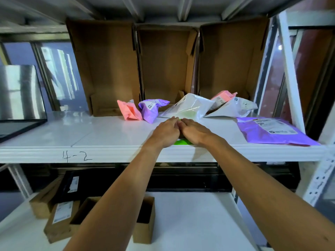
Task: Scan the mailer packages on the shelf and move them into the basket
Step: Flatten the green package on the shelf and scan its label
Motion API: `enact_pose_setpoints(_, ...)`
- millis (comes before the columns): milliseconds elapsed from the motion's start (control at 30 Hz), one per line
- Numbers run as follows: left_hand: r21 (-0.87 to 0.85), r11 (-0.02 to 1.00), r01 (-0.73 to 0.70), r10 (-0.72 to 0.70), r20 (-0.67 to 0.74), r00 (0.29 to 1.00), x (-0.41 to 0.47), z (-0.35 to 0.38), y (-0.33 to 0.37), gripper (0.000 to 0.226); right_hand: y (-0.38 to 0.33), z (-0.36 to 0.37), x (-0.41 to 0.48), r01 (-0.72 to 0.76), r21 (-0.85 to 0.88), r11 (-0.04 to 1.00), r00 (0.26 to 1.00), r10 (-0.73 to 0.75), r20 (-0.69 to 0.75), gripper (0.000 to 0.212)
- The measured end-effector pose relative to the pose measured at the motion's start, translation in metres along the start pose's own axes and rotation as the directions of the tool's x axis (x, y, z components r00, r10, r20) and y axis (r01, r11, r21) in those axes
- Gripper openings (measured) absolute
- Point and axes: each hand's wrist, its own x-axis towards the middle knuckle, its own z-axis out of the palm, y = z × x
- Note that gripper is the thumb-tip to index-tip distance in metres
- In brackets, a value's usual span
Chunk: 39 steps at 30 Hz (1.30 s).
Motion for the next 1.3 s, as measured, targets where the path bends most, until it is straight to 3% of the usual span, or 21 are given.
enact_pose_setpoints(200,0.134,0.99,-0.04,0.024,0.12,0.993,0.004,0.003,-0.002,0.048,0.005,-0.002,-0.001,0.065,-0.108,0.992,0.997,-0.06,0.052,0.049)
enact_pose_setpoints(367,0.317,0.948,-0.007,-0.068,0.223,0.972,0.011,0.007,-0.006,0.057,0.006,-0.003,0.001,0.026,-0.115,0.993,0.996,-0.016,0.091,0.052)
enact_pose_setpoints(967,0.422,0.905,0.058,-0.175,0.243,0.954,0.014,0.007,-0.001,0.065,0.001,-0.006,0.002,0.027,-0.358,0.933,0.989,0.028,0.148,0.049)
enact_pose_setpoints(1300,0.476,0.873,-0.105,-0.079,0.351,0.933,0.001,-0.017,-0.007,0.054,0.01,-0.017,-0.01,-0.029,-0.348,0.937,0.98,0.094,0.174,0.057)
